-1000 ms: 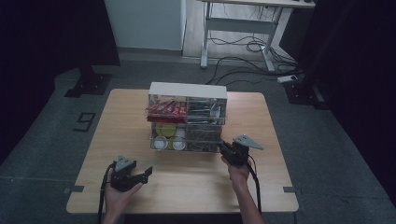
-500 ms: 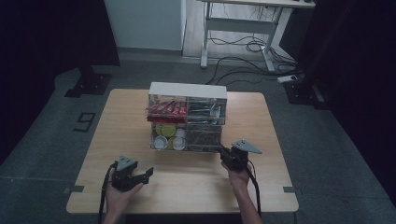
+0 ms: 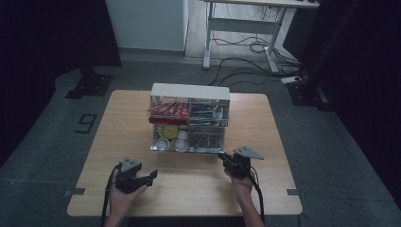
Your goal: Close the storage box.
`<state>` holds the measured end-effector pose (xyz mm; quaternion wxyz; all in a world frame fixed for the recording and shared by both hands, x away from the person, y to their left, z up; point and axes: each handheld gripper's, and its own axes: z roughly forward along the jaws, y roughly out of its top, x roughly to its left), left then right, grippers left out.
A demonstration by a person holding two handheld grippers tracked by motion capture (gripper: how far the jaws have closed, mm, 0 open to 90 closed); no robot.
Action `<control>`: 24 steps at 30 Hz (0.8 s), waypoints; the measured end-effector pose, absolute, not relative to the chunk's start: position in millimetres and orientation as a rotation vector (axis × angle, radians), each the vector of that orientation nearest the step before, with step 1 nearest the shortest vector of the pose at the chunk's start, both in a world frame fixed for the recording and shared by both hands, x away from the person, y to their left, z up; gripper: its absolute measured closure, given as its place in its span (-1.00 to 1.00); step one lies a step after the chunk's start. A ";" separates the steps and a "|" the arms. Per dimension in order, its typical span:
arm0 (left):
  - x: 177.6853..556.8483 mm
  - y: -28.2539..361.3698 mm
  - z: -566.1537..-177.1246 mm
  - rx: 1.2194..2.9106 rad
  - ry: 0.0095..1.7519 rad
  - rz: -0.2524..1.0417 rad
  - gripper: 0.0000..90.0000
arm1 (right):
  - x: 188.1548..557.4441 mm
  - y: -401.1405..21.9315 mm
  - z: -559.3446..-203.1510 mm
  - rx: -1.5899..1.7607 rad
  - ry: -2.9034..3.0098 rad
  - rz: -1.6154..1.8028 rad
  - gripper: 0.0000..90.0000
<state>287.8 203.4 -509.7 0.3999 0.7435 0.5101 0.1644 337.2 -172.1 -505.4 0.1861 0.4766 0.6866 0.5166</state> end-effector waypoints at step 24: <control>286.9 205.6 -511.2 1.879 1.300 0.421 -0.41 | 326.3 -169.3 -508.9 1.305 1.992 1.474 0.55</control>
